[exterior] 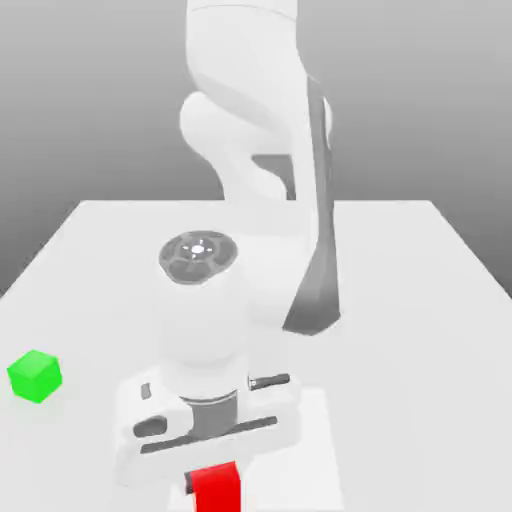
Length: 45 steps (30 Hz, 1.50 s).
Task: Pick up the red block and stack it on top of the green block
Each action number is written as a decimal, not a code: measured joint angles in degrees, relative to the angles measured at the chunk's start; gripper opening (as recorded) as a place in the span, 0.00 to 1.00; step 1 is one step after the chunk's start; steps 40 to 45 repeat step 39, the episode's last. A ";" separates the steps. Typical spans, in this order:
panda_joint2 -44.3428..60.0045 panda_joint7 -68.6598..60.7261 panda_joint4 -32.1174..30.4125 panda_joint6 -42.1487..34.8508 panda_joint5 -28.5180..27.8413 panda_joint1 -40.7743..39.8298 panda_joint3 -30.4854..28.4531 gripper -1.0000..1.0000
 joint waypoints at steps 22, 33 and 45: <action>-19.10 30.73 -9.80 -8.54 -7.14 -15.90 -22.26 0.00; -13.42 29.55 -10.84 -2.90 2.06 -22.04 -20.47 0.00; -8.69 25.32 -10.67 0.71 7.95 -24.86 -16.60 1.00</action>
